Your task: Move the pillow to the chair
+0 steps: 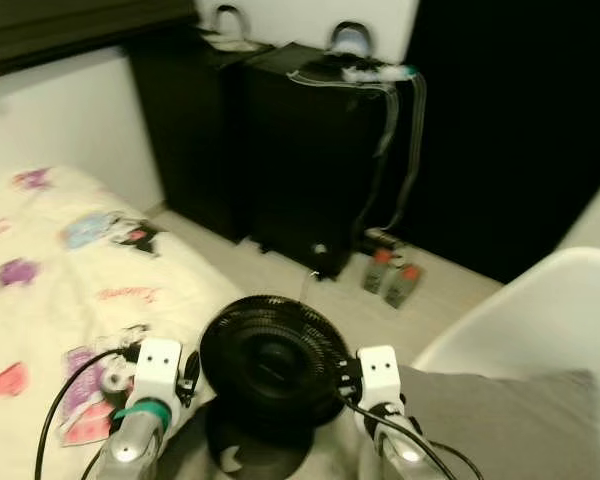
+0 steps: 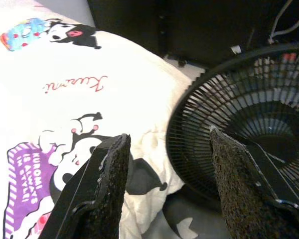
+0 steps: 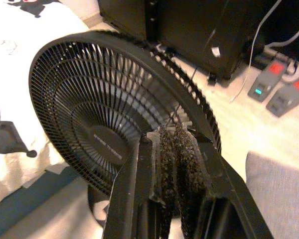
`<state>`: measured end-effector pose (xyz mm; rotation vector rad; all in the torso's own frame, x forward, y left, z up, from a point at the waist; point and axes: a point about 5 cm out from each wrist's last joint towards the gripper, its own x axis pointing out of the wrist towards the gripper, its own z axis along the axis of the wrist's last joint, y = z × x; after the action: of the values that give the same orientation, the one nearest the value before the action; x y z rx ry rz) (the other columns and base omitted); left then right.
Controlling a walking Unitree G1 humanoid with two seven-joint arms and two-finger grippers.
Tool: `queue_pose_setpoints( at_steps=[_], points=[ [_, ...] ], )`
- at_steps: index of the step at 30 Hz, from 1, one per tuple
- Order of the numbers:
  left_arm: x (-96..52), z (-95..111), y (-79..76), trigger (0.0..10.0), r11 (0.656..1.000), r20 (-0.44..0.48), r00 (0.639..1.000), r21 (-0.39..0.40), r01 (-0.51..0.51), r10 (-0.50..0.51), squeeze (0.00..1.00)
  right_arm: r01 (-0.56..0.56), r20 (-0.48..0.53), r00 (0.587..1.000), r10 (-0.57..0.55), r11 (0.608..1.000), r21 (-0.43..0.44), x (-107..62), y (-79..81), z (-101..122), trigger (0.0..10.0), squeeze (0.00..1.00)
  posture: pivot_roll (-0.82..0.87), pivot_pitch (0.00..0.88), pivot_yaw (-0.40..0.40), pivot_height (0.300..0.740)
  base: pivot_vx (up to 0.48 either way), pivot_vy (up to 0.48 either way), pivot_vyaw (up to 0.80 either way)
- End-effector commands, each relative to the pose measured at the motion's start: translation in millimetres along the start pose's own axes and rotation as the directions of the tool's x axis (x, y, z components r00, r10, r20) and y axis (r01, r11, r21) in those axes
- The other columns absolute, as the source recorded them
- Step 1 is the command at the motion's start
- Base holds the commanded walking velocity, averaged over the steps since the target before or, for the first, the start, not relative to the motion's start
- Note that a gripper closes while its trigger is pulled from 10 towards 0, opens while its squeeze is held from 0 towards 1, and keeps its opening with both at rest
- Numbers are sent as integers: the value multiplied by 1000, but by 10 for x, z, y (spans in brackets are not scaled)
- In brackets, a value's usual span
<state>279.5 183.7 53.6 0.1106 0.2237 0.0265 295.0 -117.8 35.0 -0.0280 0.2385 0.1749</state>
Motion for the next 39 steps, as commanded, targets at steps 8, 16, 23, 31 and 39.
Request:
queue_pose_setpoints(
  at_steps=[8,16,23,31,39],
  points=[
    [-19,-57,9,10000,1000,-27,1000,9,-1,2,0,1,-19,1000,-1,1000,20,-3,19,-43,10000,0,-18,49,6,740,0,0,800],
    [-13,-59,18,10000,1000,-30,1000,13,-8,8,0,1,-21,1000,-1,1000,22,4,12,-44,10000,0,-19,47,5,740,0,0,800],
    [-1,-60,21,10000,1000,-35,999,18,-11,12,0,9,-21,1000,-9,1000,25,15,-14,-38,10000,0,-20,46,7,740,0,0,800],
    [15,-71,17,10000,1000,-51,999,20,-12,13,0,16,-22,1000,-16,999,27,15,-30,-43,10000,0,-20,43,8,740,0,0,800],
    [14,-95,15,10000,1000,-67,998,22,-13,14,0,19,-26,1000,-18,999,32,13,-42,-58,10000,0,-19,36,4,740,0,0,800]
  ],
)
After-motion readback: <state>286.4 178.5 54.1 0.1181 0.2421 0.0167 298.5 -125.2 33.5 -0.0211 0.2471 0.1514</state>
